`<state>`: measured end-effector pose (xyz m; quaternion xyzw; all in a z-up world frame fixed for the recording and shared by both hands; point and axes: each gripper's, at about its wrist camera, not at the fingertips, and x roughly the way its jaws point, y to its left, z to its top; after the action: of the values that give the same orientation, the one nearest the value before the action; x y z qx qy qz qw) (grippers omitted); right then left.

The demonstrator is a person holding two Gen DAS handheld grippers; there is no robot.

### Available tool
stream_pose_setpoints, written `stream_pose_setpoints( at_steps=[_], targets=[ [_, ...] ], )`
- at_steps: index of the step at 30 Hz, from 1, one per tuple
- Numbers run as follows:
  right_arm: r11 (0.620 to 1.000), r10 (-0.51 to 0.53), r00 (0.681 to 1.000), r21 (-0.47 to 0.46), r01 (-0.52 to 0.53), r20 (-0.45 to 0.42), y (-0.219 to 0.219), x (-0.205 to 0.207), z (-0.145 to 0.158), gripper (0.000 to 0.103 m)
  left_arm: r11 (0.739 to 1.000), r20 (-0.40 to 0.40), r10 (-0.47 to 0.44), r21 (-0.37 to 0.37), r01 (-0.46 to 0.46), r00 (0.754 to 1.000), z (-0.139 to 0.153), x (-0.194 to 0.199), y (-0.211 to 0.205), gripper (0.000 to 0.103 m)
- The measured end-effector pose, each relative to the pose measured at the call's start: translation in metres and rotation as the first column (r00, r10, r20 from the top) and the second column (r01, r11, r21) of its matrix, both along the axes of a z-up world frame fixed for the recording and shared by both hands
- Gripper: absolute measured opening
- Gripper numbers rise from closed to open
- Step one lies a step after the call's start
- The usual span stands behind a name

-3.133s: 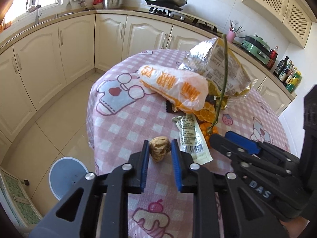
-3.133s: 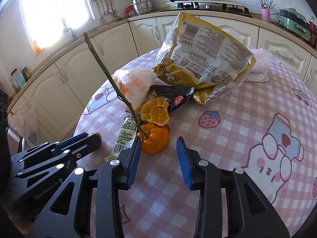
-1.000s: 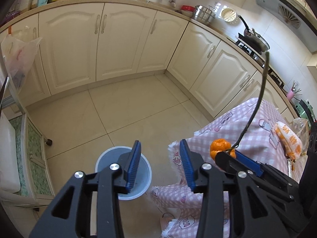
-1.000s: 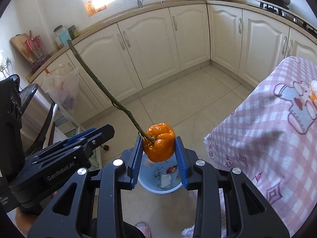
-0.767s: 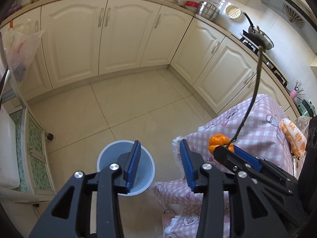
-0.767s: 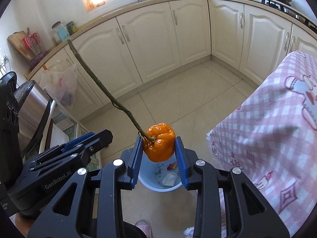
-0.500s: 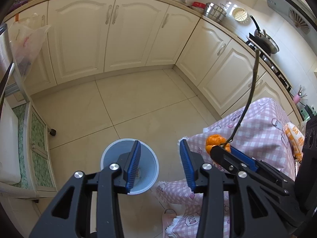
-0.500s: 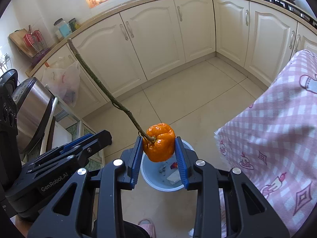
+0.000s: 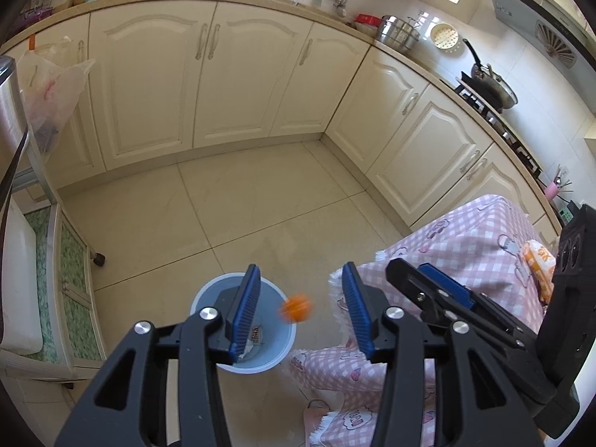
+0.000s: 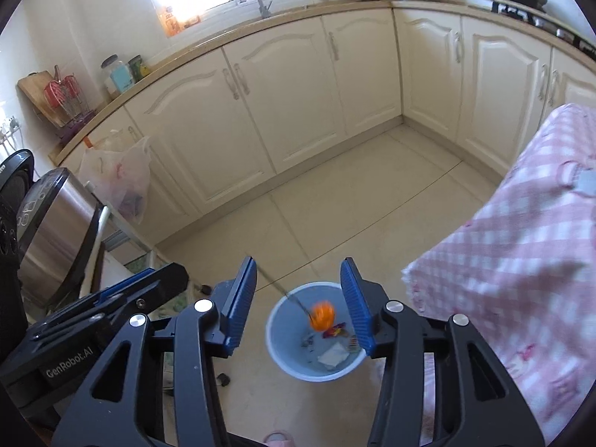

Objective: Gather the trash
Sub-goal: 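Move both open tools back over the table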

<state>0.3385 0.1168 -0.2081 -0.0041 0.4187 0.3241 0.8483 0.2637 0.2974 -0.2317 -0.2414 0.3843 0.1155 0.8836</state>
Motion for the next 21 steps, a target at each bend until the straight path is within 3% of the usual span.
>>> stream_pose_setpoints(
  at_steps=[7, 13, 21],
  targets=[
    [0.997, -0.078, 0.993, -0.014, 0.080, 0.091, -0.047, -0.012, 0.031, 0.045, 0.995, 0.045, -0.095, 0.005, 0.095, 0.994, 0.024, 0.004, -0.044, 0.045],
    [0.982, -0.184, 0.970, -0.005, 0.187, 0.158, -0.119, -0.030, 0.059, 0.045, 0.979, 0.097, -0.204, 0.023, 0.203, 0.974, 0.053, 0.004, -0.101, 0.045],
    [0.937, -0.323, 0.911, -0.046, 0.345, 0.257, -0.220, -0.054, 0.077, 0.050, 0.912, 0.121, -0.410, 0.057, 0.406, 0.904, 0.079, 0.010, -0.215, 0.045]
  ],
)
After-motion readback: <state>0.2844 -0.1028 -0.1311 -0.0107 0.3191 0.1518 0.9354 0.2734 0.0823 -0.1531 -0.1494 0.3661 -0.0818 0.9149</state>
